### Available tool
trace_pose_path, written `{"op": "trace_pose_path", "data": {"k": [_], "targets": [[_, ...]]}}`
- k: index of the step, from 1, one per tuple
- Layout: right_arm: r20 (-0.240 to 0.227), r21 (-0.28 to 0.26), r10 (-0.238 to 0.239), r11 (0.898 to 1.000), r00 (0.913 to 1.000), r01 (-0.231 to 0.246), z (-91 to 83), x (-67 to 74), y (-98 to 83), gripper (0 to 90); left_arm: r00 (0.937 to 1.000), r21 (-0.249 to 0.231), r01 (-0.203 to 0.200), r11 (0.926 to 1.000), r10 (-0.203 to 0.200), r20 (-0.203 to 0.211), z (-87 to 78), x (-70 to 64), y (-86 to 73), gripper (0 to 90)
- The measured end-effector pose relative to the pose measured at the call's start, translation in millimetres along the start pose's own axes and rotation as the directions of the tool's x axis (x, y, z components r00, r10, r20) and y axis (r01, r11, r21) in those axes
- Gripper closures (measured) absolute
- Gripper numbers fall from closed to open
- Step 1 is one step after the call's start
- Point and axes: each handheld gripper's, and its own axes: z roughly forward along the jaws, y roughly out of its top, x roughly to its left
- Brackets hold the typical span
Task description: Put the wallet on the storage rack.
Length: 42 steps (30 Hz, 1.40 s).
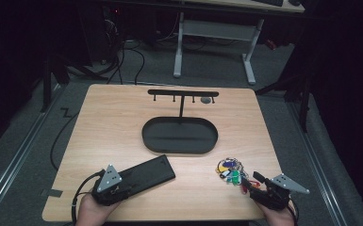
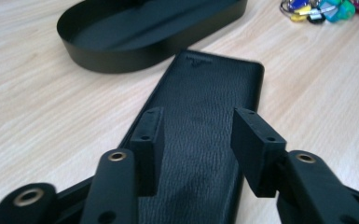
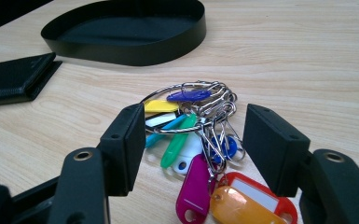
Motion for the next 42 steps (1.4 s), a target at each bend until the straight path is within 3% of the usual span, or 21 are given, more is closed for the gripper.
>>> {"op": "trace_pose_path", "data": {"k": [5,10,12,23,29,34,36,38,39,40,41,42], "targets": [[-0.004,0.004,0.006,1.0,1.0,-0.006,1.2,-0.2,-0.2,39.8,0.9986,0.06,-0.051,0.9969,0.051,-0.013,-1.3,-4.2,-11.8,50.7],[-0.001,0.002,0.006,1.0,1.0,-0.006,-0.1,0.3,-0.4,39.8,0.9965,0.048,-0.083,0.9954,0.084,-0.005,-1.3,-7.9,-12.7,50.5],[0.001,0.002,0.01,1.0,1.0,-0.01,-0.2,-0.2,-0.9,39.8,0.9959,0.047,-0.09,0.9948,0.09,0.012,0.7,-8.8,-12.4,51.6],[0.0,0.007,0.008,1.0,1.0,-0.008,0.8,-1.5,-1.5,39.8,0.9946,0.069,-0.102,0.9924,0.1,0.026,10.7,-6.0,-13.9,44.4],[0.0,0.005,0.014,1.0,0.9999,-0.014,-0.1,-2.2,-1.4,39.8,0.9861,0.107,-0.165,0.9805,0.166,0.0,11.8,-8.7,-16.4,43.2],[0.001,0.002,0.013,1.0,0.9999,-0.013,-0.9,-2.7,-1.3,39.8,0.98,0.119,-0.198,0.9729,0.199,0.005,11.3,-9.4,-19.0,44.0],[0.002,0.002,0.014,1.0,0.9999,-0.014,-0.8,-2.9,-1.4,39.8,0.973,0.127,-0.229,0.9652,0.231,0.0,13.1,-12.3,-18.9,43.6],[0.0,0.003,0.017,1.0,0.9999,-0.017,-0.3,-2.5,-1.3,39.8,0.9588,0.14,-0.279,0.9501,0.284,-0.016,15.3,-16.9,-19.4,43.5],[0.0,0.004,0.014,1.0,0.9999,-0.014,-0.1,-2.3,-1.3,39.8,0.948,0.141,-0.309,0.9404,0.317,-0.031,15.7,-18.6,-20.0,43.5],[0.0,0.004,0.014,1.0,0.9999,-0.014,-0.1,-2.3,-1.3,39.8,0.948,0.141,-0.309,0.9404,0.317,-0.031,15.7,-18.6,-20.0,43.6],[0.0,0.006,0.014,1.0,0.9999,-0.014,0.0,-1.7,-1.3,39.9,0.9349,0.152,-0.342,0.9273,0.352,-0.044,16.8,-22.4,-22.1,43.7],[0.0,0.006,0.013,1.0,0.9999,-0.013,0.1,-1.8,-1.4,39.9,0.9287,0.155,-0.356,0.9217,0.367,-0.052,17.2,-23.7,-22.9,43.8]]}}
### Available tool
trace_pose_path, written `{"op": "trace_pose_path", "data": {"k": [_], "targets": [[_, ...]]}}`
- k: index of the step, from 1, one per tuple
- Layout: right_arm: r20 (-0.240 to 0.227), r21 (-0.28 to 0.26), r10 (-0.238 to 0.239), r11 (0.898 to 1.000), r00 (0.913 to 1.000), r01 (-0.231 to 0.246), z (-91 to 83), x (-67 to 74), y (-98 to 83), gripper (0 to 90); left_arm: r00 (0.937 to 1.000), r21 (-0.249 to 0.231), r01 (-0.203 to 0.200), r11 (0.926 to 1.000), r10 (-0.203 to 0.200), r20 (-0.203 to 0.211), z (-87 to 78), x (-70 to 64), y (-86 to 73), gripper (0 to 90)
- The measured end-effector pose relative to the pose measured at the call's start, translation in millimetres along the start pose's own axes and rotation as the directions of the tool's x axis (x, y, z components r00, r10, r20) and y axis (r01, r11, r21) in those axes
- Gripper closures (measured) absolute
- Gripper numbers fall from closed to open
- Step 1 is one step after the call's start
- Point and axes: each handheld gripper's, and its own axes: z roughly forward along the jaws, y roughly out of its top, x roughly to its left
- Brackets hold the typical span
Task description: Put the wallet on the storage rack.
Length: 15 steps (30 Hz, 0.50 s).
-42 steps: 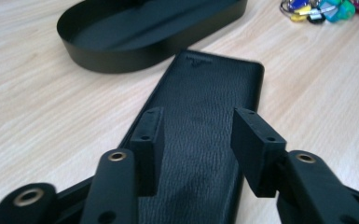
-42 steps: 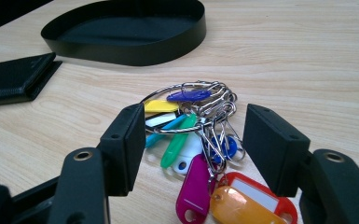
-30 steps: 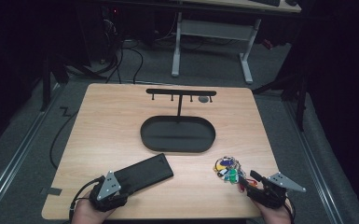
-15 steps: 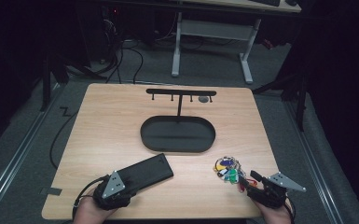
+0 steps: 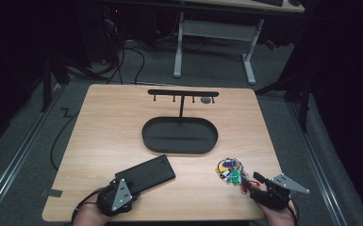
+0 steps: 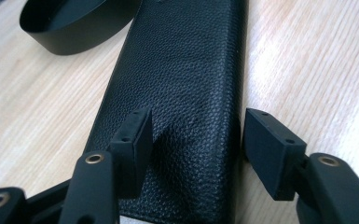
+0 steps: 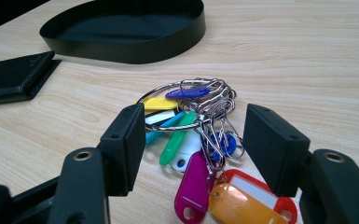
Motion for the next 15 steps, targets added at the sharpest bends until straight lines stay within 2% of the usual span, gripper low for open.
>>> {"op": "trace_pose_path", "data": {"k": [2,10,12,15], "targets": [[0.0,0.0,-0.001,1.0,1.0,0.001,0.1,-0.2,0.0,39.9,0.9999,-0.002,-0.009,1.0,0.009,-0.011,0.0,-1.0,-0.2,44.7],[-0.003,0.003,-0.001,1.0,1.0,0.001,0.8,0.5,-0.4,39.9,0.9995,-0.01,-0.027,0.9996,0.027,-0.013,-0.3,-1.6,-1.6,50.8],[-0.004,0.003,0.002,1.0,1.0,-0.002,1.1,0.6,-0.5,39.9,0.9993,-0.011,-0.035,0.9993,0.035,-0.01,-1.3,-1.7,-1.0,56.1],[-0.005,0.003,0.001,1.0,1.0,-0.001,0.8,0.6,-0.6,39.9,0.9998,-0.014,-0.021,0.9997,0.021,-0.006,-2.4,-1.6,0.0,62.5]]}}
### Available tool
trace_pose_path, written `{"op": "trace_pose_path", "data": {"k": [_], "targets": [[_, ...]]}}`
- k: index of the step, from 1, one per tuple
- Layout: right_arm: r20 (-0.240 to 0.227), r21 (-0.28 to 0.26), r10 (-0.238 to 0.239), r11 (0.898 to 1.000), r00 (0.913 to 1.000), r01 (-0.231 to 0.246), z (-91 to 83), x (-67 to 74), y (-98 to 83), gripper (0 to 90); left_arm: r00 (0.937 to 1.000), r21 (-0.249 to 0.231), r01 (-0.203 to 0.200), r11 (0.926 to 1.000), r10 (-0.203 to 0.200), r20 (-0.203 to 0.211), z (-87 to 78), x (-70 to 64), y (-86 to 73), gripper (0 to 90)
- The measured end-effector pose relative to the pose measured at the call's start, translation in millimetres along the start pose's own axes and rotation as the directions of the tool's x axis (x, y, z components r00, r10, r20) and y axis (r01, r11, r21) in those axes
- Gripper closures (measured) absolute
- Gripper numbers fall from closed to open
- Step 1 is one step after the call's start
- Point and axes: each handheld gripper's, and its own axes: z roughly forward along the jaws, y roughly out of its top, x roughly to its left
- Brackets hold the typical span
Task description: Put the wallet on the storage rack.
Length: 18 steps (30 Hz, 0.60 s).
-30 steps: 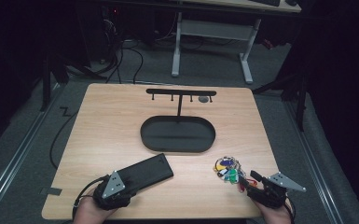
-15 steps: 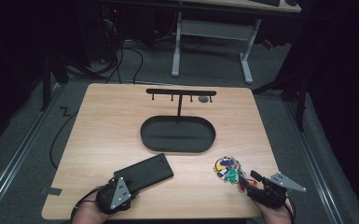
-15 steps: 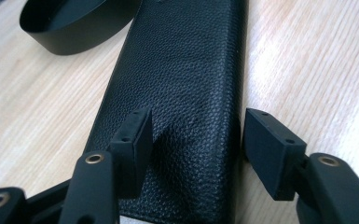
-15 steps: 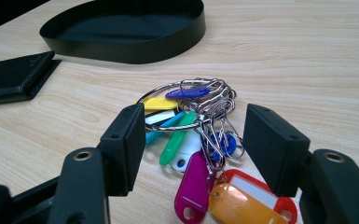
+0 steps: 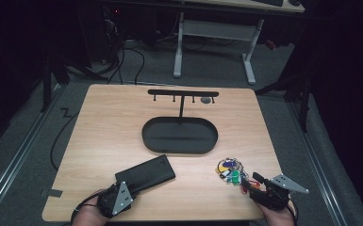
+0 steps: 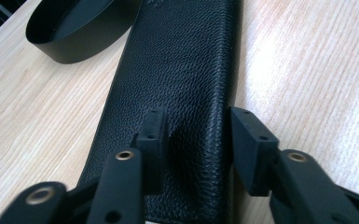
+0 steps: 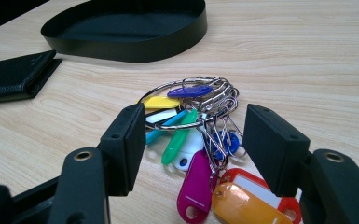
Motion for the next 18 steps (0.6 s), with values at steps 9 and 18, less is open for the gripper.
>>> {"op": "trace_pose_path", "data": {"k": [9,18], "targets": [[-0.003,0.003,0.002,1.0,1.0,-0.002,1.1,0.4,-0.3,39.9,0.997,-0.017,0.072,0.9973,-0.071,0.03,-2.4,4.7,2.9,71.1],[-0.002,0.008,0.004,1.0,1.0,-0.004,2.4,0.5,-0.9,40.0,0.9877,-0.077,0.152,0.9854,-0.149,0.048,-11.0,13.3,4.9,76.0]]}}
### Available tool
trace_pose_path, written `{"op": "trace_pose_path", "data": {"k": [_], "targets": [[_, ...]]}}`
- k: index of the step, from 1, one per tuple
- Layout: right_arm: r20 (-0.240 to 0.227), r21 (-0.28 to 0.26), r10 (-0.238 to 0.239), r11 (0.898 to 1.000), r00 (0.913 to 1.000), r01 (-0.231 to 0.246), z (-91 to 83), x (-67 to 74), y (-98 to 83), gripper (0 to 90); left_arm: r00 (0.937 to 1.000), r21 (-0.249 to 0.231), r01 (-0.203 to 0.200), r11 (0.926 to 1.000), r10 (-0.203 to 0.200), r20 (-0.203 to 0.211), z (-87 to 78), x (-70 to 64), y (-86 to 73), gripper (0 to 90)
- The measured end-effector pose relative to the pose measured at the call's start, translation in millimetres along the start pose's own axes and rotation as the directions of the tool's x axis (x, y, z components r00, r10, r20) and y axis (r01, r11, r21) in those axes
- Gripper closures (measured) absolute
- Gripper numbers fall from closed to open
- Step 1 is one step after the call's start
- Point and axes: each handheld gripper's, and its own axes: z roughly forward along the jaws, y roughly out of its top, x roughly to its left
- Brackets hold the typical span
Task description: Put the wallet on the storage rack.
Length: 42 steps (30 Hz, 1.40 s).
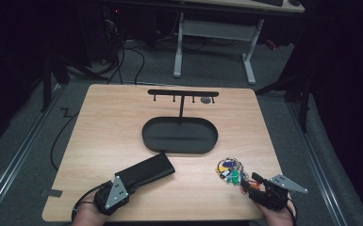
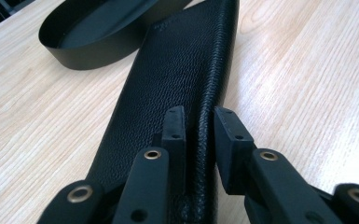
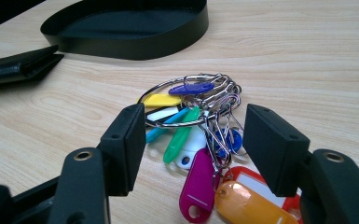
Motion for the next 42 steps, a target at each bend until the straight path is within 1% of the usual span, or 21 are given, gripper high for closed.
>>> {"op": "trace_pose_path", "data": {"k": [1,6,10,12,15,17,18,21,24,25,26,27,28,29,32,34,35,40,42], "targets": [[0.0,0.0,0.0,1.0,1.0,0.0,0.0,0.0,0.0,40.0,1.0,0.0,0.0,1.0,0.0,0.0,0.0,0.0,0.0,76.1],[0.0,0.004,0.002,1.0,1.0,-0.002,0.6,0.9,-0.1,40.0,0.9995,-0.032,0.029,0.9991,-0.028,0.01,-5.8,1.6,2.5,77.6],[0.0,0.005,0.002,1.0,1.0,-0.002,0.8,0.7,-0.2,40.0,0.9993,-0.042,0.033,0.9986,-0.032,0.019,-7.8,1.2,3.5,77.9],[-0.002,0.004,0.001,1.0,1.0,-0.001,0.8,0.2,-0.2,40.0,0.9989,-0.05,0.041,0.9979,-0.04,0.025,-9.2,1.0,4.5,78.4],[-0.002,0.003,0.001,1.0,1.0,-0.001,0.7,0.1,-0.2,40.0,0.9973,-0.068,0.064,0.9956,-0.062,0.039,-12.0,1.9,6.3,78.9],[-0.001,0.002,-0.001,1.0,1.0,0.001,0.6,-0.1,-0.1,40.0,0.9953,-0.084,0.087,0.9926,-0.083,0.049,-14.3,2.3,7.5,79.4],[-0.001,0.002,-0.001,1.0,1.0,0.001,0.6,-0.2,-0.1,40.0,0.9953,-0.084,0.087,0.9926,-0.083,0.049,-14.3,2.3,7.5,79.5],[-0.001,0.002,0.002,1.0,1.0,-0.002,0.5,0.0,0.1,39.9,0.9921,-0.091,0.115,0.9892,-0.11,0.061,-16.5,3.6,8.5,80.0],[0.0,0.001,0.001,1.0,1.0,-0.001,0.3,0.3,0.2,40.0,0.9878,-0.104,0.145,0.9839,-0.138,0.072,-19.3,5.4,9.5,80.2],[0.0,0.0,0.0,1.0,1.0,0.0,0.2,0.3,0.3,40.0,0.9859,-0.113,0.156,0.9812,-0.148,0.078,-20.3,5.7,9.9,80.4],[0.0,-0.001,0.001,1.0,1.0,-0.001,-0.1,0.3,0.3,40.0,0.9827,-0.124,0.172,0.9774,-0.161,0.091,-22.0,6.3,10.4,80.6],[0.0,-0.001,0.001,1.0,1.0,-0.001,-0.1,0.3,0.3,40.0,0.9812,-0.129,0.179,0.9754,-0.167,0.096,-22.8,6.2,10.8,80.7],[0.0,-0.001,0.001,1.0,1.0,-0.001,-0.2,0.3,0.3,40.0,0.9812,-0.129,0.179,0.9754,-0.167,0.096,-22.8,6.2,10.8,80.8],[0.0,-0.001,0.001,1.0,1.0,-0.001,-0.2,0.3,0.3,40.0,0.9786,-0.131,0.19,0.973,-0.177,0.106,-23.3,6.3,11.2,80.8],[0.0,-0.001,0.002,1.0,1.0,-0.002,-0.2,0.4,0.4,40.0,0.9755,-0.137,0.2,0.9702,-0.184,0.121,-24.7,5.9,12.4,81.0],[0.001,-0.001,0.001,1.0,1.0,-0.001,-0.1,0.6,0.3,40.0,0.9718,-0.145,0.214,0.9662,-0.195,0.133,-26.3,5.6,14.0,81.2],[0.001,-0.001,0.001,1.0,1.0,-0.001,-0.1,0.6,0.3,40.0,0.9718,-0.145,0.214,0.9662,-0.195,0.133,-26.3,5.6,14.0,81.2],[0.001,0.001,0.002,1.0,1.0,-0.002,0.4,0.3,0.2,40.0,0.9648,-0.16,0.232,0.9594,-0.206,0.163,-29.5,4.7,16.6,81.5],[0.001,0.003,-0.001,1.0,1.0,0.001,0.9,0.1,0.0,40.0,0.9637,-0.161,0.235,0.9587,-0.208,0.167,-29.9,3.9,17.6,81.5]]}}
